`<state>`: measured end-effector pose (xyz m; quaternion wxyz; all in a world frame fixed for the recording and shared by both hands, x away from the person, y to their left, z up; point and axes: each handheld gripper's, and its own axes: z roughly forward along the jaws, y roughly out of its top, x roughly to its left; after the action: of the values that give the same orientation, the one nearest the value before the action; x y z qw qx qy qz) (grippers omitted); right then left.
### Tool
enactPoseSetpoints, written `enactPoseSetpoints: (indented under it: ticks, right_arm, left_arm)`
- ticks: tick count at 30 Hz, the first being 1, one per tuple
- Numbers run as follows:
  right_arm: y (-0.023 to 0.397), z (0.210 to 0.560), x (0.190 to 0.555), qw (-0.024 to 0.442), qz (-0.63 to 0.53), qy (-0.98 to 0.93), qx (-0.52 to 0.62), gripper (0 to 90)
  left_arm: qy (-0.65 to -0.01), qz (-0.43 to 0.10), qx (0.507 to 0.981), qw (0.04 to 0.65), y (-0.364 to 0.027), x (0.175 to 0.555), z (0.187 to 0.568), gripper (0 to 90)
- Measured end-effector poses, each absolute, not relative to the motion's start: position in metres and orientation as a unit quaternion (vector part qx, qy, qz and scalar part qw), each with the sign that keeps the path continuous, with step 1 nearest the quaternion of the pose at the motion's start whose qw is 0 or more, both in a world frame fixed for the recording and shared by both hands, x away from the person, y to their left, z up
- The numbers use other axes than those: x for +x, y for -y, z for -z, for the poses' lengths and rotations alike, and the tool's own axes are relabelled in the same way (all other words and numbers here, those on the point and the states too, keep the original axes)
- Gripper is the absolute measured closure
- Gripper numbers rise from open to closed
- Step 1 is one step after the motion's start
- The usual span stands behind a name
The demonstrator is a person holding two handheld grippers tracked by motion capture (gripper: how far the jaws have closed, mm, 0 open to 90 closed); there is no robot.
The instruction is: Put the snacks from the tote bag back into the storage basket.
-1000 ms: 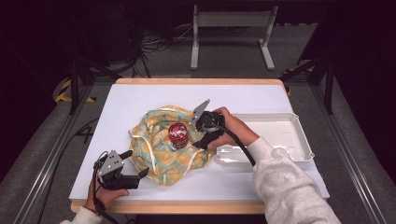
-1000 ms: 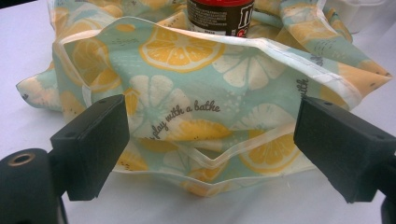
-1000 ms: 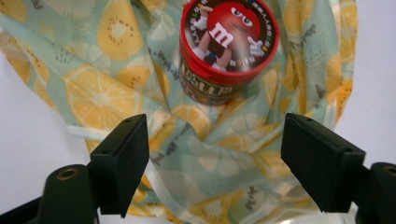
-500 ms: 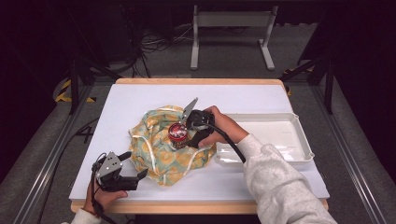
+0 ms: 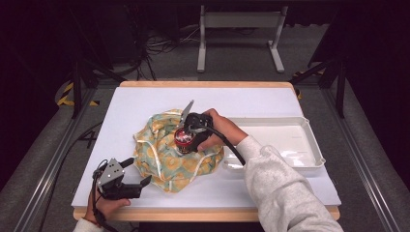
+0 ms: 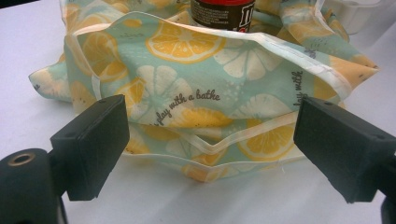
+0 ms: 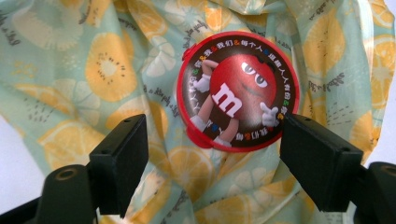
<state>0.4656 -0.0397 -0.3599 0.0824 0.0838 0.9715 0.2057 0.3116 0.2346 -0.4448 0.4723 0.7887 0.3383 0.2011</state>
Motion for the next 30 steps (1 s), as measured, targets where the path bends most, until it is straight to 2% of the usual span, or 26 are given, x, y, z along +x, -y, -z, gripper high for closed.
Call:
enactPoseSetpoints:
  ticks: [8, 30]
  right_arm:
    - [0.034, 0.366, 0.475, 0.087, -0.204, -0.97, 0.103, 23.4]
    - [0.022, 0.378, 0.485, 0.065, -0.204, -0.971, 0.108, 25.5]
  left_arm:
    - [-0.337, -0.202, 0.789, 0.472, -0.235, 0.312, 0.445, 11.1]
    - [-0.339, -0.197, 0.788, 0.474, -0.236, 0.312, 0.445, 11.0]
